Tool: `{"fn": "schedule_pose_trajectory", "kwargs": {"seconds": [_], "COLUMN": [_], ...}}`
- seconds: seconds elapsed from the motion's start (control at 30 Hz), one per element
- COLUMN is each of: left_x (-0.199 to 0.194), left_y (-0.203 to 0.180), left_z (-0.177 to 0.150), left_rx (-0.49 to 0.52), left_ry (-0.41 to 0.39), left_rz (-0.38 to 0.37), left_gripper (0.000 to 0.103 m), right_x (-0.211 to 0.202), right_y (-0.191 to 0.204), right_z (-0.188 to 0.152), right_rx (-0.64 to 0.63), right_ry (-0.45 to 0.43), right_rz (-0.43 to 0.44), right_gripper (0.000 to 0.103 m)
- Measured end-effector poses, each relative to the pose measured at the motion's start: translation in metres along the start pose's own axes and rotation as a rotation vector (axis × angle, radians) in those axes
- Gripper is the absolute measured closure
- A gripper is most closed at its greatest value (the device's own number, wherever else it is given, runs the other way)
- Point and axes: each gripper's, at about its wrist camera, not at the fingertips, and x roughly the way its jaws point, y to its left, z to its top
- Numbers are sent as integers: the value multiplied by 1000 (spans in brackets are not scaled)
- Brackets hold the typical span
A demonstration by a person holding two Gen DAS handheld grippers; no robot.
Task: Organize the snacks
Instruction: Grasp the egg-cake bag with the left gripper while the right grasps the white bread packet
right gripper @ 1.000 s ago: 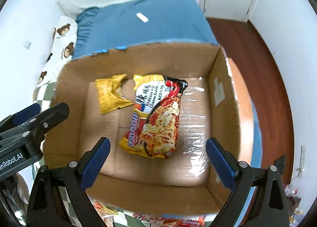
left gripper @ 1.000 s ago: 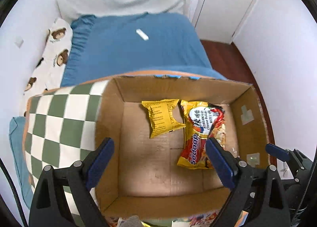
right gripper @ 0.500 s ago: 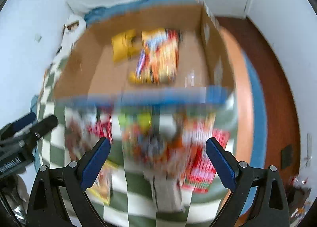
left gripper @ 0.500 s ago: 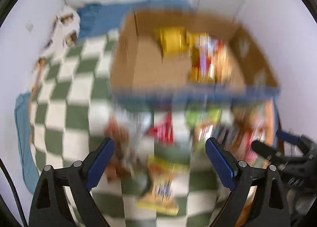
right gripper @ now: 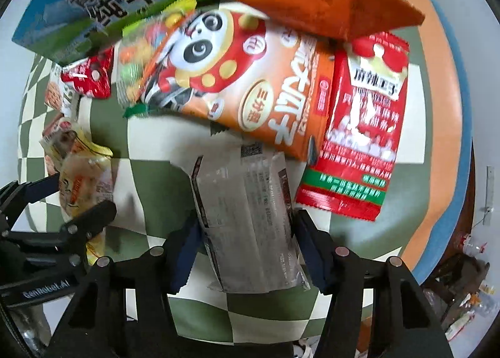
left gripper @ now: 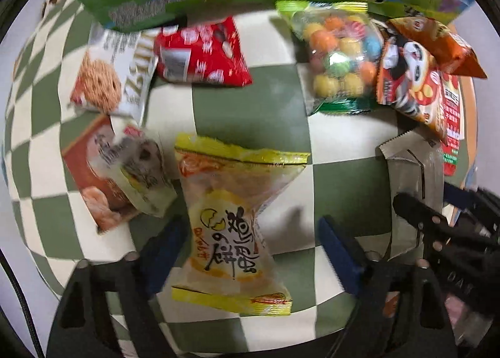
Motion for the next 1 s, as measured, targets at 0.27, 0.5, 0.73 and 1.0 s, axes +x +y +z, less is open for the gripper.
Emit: {"fn": "schedule_pose_trajectory", "kwargs": {"seconds": [0.27,0.5,0.73,1.0], "left_x": [16,42,41,25], "left_y": [4,-13,-15,7], "left_z": [-12,-13,-2,4], "left_rx": [-148,-91,-96,-112], "left_ry": [63,83,66,49], "left_rz": [-99,-34,-27,-25], "left_gripper": [33,33,34,34], "right_x": [0,15,27,42], "right_y": [-4,5,17,30], "right_z": [-17,-29,-32,-21], "right_rx": [54,51,46,36], "right_ry": [21,33,27,28], "right_rz": [89,73,40,24], "right_gripper": [42,42,40,40]}}
